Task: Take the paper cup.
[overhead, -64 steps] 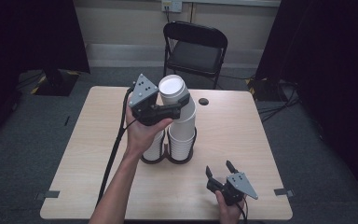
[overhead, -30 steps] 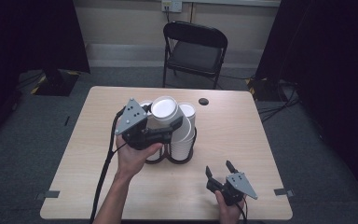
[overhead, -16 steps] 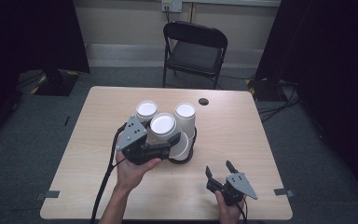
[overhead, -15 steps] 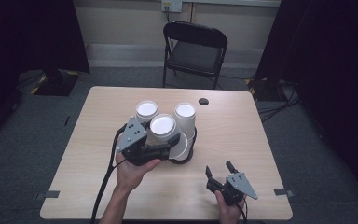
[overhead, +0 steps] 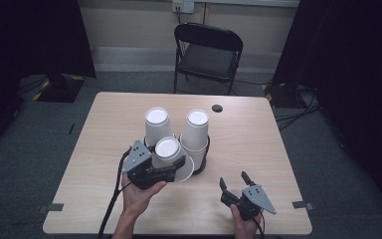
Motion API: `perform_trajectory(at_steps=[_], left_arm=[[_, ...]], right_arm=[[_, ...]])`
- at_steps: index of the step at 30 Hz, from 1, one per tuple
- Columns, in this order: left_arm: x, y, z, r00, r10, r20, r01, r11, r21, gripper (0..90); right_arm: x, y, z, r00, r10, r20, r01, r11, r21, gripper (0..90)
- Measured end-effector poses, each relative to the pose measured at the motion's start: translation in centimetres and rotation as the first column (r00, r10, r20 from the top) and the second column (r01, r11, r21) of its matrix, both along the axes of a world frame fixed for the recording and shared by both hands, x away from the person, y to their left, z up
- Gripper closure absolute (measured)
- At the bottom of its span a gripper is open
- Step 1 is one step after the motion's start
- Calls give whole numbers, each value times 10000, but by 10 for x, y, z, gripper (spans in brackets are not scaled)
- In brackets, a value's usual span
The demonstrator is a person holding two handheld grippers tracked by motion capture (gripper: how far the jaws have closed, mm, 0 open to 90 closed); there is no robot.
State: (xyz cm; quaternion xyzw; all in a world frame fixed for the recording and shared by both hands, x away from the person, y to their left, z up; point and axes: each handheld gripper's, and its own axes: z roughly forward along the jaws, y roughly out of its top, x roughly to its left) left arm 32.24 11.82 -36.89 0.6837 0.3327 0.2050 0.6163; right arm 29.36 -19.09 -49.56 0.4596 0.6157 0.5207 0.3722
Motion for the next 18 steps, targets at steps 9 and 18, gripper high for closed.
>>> perform_trajectory(at_steps=[9, 18], left_arm=[[-3, 1, -20, 9978, -29, -667, 2, 9992, -402, 215], [-3, 5, -37, 9875, -133, -1573, -13, 9957, -927, 214]], right_arm=[[-2, 13, 0, 9946, 1023, 180, -1028, 9943, 270, 216], [-8, 43, 5, 9673, 2449, 656, -2475, 9682, 354, 334]])
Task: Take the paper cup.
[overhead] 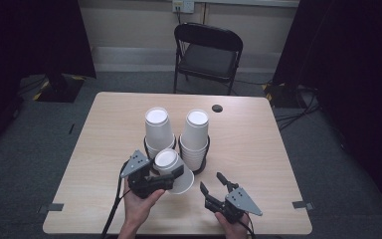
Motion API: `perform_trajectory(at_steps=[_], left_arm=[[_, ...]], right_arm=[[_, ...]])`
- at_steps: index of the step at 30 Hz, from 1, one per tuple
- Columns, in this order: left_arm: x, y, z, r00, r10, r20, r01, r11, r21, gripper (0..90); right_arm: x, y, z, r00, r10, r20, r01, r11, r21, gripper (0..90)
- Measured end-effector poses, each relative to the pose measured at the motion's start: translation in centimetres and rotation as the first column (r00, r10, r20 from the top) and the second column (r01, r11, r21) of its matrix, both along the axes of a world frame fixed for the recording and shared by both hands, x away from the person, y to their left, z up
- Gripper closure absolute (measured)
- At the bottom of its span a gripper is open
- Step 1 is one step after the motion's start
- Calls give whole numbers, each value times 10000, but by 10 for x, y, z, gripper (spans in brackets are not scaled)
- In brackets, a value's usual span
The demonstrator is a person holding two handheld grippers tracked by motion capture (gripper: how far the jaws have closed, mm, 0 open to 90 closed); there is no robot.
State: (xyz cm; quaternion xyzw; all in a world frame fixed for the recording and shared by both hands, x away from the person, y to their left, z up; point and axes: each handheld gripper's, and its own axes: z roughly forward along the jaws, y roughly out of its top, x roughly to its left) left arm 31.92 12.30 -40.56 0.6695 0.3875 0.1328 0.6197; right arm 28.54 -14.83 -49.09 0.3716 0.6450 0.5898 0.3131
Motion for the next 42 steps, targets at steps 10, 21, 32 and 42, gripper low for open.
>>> perform_trajectory(at_steps=[10, 21, 32, 42], left_arm=[[-4, -2, -2, 9993, -117, -357, 89, 9971, -755, 213], [-2, -6, -5, 9927, -465, -1109, 324, 9914, -1265, 213], [-1, -15, -6, 9860, -858, -1428, 606, 9831, -1727, 213], [1, -19, -5, 9821, -1317, -1349, 1071, 9786, -1759, 207]], right_arm=[[-2, 22, 0, 9941, 1066, 204, -1059, 9939, -322, 398], [0, 32, -2, 9828, 1355, 1256, -1329, 9907, -289, 491], [16, 36, 5, 9685, 1613, 1899, -1599, 9869, -229, 605], [18, 32, 8, 9550, 1736, 2406, -1765, 9843, -95, 737]])
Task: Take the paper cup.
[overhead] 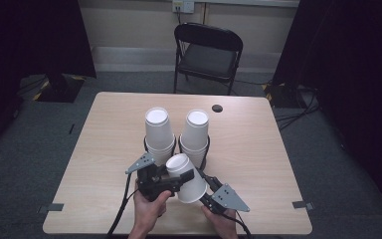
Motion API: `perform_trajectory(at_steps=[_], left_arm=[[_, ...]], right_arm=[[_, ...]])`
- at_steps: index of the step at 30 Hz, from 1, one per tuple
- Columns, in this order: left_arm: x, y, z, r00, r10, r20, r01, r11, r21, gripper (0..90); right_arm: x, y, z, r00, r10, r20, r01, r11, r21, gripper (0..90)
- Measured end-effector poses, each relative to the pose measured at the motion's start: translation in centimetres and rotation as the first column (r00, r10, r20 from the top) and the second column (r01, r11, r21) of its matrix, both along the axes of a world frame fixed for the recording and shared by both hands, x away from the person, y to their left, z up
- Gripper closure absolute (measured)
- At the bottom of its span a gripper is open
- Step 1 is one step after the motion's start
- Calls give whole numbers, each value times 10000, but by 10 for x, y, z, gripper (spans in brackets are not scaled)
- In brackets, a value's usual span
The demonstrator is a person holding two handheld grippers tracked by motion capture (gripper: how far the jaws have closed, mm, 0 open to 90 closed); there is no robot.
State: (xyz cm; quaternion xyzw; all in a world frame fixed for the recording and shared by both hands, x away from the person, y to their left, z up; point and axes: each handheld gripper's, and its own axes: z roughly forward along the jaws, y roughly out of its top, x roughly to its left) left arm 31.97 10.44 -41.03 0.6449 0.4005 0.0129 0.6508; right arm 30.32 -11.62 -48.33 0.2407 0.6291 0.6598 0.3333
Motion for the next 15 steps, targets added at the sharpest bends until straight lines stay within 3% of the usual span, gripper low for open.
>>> perform_trajectory(at_steps=[3, 6, 15], left_arm=[[1, 2, 1, 9999, -104, 46, 104, 9999, 22, 201], [1, 4, 0, 9999, 114, 117, -118, 9995, 301, 172], [3, 10, -7, 9999, -94, 54, 94, 9999, 86, 146]], right_arm=[[-1, -2, 0, 9999, 63, 120, -63, 10000, 1, 761], [0, -4, 0, 10000, 31, -5, -31, 9999, 96, 772], [-1, -5, 0, 9997, 232, -79, -232, 9997, 27, 802]])
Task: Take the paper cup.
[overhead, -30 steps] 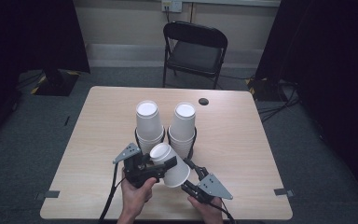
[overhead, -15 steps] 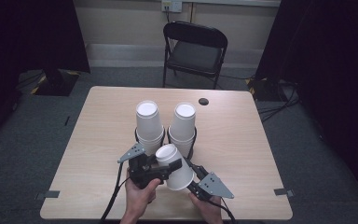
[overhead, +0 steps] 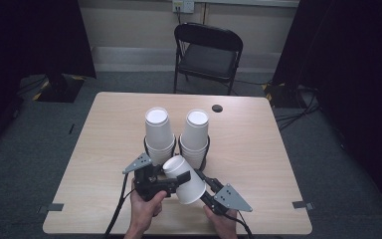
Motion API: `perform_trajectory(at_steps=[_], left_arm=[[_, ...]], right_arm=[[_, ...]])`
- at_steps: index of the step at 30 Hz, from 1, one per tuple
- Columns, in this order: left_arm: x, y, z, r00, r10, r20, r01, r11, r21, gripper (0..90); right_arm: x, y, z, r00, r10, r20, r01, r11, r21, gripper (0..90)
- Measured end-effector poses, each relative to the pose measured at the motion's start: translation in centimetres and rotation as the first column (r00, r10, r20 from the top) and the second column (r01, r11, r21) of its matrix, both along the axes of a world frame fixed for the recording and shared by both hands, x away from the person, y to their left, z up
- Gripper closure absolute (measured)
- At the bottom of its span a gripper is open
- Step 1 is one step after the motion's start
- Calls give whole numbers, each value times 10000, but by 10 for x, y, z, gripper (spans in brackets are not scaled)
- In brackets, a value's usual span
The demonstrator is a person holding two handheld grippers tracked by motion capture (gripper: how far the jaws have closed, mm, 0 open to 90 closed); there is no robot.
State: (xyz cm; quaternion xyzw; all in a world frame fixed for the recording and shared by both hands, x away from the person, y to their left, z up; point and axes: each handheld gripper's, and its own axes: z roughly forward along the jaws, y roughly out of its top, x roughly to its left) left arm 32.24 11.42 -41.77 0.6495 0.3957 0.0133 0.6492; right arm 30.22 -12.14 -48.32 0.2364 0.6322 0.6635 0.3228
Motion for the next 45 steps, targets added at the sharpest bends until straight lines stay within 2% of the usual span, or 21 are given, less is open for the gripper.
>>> perform_trajectory(at_steps=[5, 11, 16, 21, 24, 27, 31, 35, 41, 42, 45], left_arm=[[-1, 4, 0, 9999, -70, 111, 68, 9998, 205, 131], [-4, 7, -2, 9996, -269, 98, 269, 9996, 9, 112], [-6, 8, -4, 9992, -345, 202, 343, 9994, 101, 76], [-8, 11, -4, 9988, -352, 354, 345, 9992, 202, 67], [-11, 14, -3, 9983, -179, 559, 160, 9993, 339, 66], [-15, 20, -4, 9944, -246, 1026, 154, 9959, 893, 74], [-16, 25, -5, 9930, -89, 1175, -21, 9957, 929, 88], [-17, 31, -6, 9900, 59, 1412, -195, 9953, 949, 159], [-18, 38, -9, 9815, -32, 1917, -197, 9929, 1177, 151], [-18, 40, -9, 9819, -50, 1895, -178, 9928, 1187, 151], [-18, 41, -10, 9799, 149, 1991, -455, 9876, 1503, 154]], right_arm=[[0, 0, 0, 9999, 137, 17, -137, 9999, -9, 816], [-2, -2, 3, 9996, 265, -65, -264, 9995, 199, 821], [-3, -3, 4, 9994, 347, -21, -346, 9988, 359, 832], [-3, -4, 4, 9994, 343, 8, -343, 9989, 314, 839], [-2, -5, 4, 9997, 221, -54, -219, 9993, 292, 862], [-2, -8, 5, 9998, 189, -109, -186, 9994, 276, 863], [-3, -8, 5, 9995, 254, -163, -251, 9996, 143, 864], [-2, -8, 6, 9991, 253, -342, -253, 9997, 11, 864], [-1, -10, 7, 9976, 161, -672, -174, 9997, -185, 864], [-2, -11, 7, 9965, 151, -827, -174, 9995, -270, 864], [-1, -13, 7, 9954, 140, -947, -172, 9993, -334, 864]])
